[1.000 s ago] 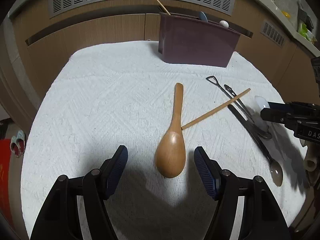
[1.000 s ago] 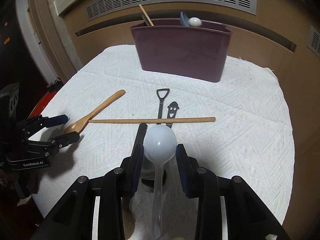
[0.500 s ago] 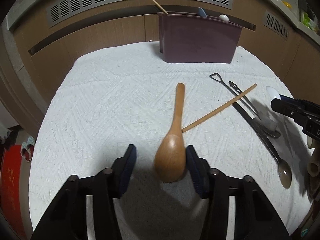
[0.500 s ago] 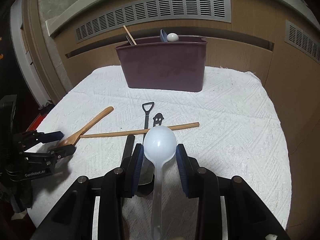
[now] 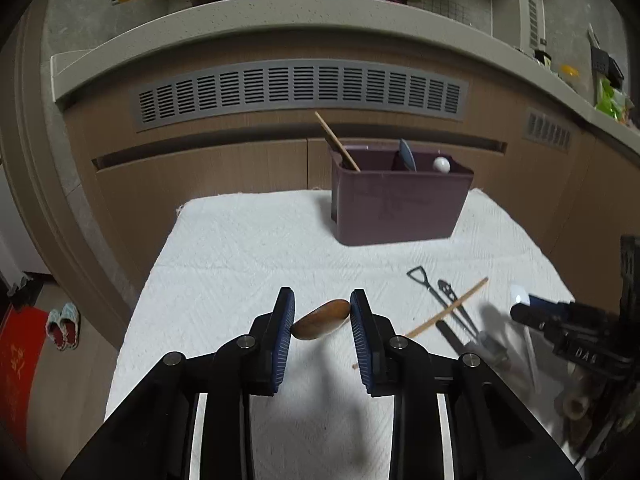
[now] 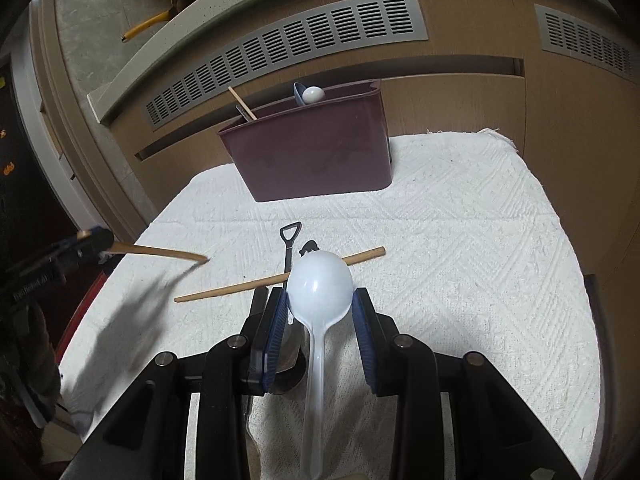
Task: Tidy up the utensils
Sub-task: 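Grasp the wooden spoon handle with the left tool while right holds the white spoon, then lift both spoons over the maroon caddy and open both tools to drop them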
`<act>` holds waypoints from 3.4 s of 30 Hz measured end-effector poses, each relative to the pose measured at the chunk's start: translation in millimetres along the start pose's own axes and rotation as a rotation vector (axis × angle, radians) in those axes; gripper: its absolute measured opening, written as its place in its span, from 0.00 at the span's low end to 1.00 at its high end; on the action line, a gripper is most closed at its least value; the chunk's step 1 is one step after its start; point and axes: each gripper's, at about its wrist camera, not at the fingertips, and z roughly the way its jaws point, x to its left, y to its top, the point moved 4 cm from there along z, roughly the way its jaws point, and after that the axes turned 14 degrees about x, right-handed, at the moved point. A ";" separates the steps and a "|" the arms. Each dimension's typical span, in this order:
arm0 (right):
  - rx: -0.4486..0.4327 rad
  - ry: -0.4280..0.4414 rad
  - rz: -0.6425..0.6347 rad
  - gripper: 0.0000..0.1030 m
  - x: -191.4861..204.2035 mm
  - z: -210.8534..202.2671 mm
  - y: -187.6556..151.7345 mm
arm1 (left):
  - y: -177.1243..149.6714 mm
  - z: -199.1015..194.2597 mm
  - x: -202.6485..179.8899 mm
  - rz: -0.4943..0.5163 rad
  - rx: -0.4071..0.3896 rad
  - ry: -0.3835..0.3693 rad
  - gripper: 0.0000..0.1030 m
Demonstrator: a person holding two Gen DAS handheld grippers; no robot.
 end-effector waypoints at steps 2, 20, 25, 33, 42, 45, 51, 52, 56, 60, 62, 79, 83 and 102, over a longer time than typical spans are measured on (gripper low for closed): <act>-0.005 -0.003 0.004 0.31 -0.8 -0.8 0.0 | 3.6 -3.9 2.2 -0.015 -0.004 -0.006 0.11; 0.062 -0.024 -0.004 0.31 0.2 14.2 -1.7 | -75.9 32.4 -4.8 -0.044 0.253 -0.153 0.36; 0.063 -0.028 -0.005 0.31 0.9 14.1 -2.3 | -79.2 46.2 -12.7 -0.035 0.291 -0.106 0.36; 0.062 -0.035 -0.018 0.31 3.1 14.4 -2.4 | -56.4 65.7 -5.9 -0.058 0.305 -0.115 0.35; 0.062 -0.037 -0.025 0.31 4.0 15.2 -2.2 | -44.4 76.3 -14.3 0.031 0.350 -0.196 0.56; 0.059 -0.038 -0.025 0.31 4.2 14.6 -2.5 | -43.2 78.0 -17.3 0.041 0.334 -0.141 0.44; 0.064 -0.037 -0.027 0.31 4.2 15.4 -2.2 | -39.4 83.8 -9.7 0.016 0.318 -0.067 0.16; 0.065 -0.037 -0.027 0.31 4.0 15.6 -2.4 | -37.9 84.7 -6.3 -0.005 0.324 -0.072 0.12; 0.066 -0.036 -0.026 0.31 3.8 15.7 -2.0 | -35.2 78.3 1.0 -0.057 0.320 -0.114 0.10; 0.070 -0.033 -0.026 0.31 3.7 16.1 -1.9 | -30.1 51.0 -0.4 -0.084 0.252 -0.171 0.10; 0.071 -0.032 -0.026 0.31 3.2 16.4 -1.8 | -27.8 40.4 -0.6 -0.093 0.227 -0.188 0.10; 0.056 -0.012 -0.039 0.30 6.3 0.6 7.4 | 0.4 -1.0 -10.3 -0.071 0.097 -0.249 0.10; 0.021 -0.011 -0.057 0.30 10.6 -14.5 21.9 | 19.0 -6.4 -11.2 -0.061 0.060 -0.259 0.10; -0.413 0.050 -0.179 0.30 24.6 -97.6 224.2 | 193.4 -15.0 -21.9 -0.013 -0.167 -0.322 0.10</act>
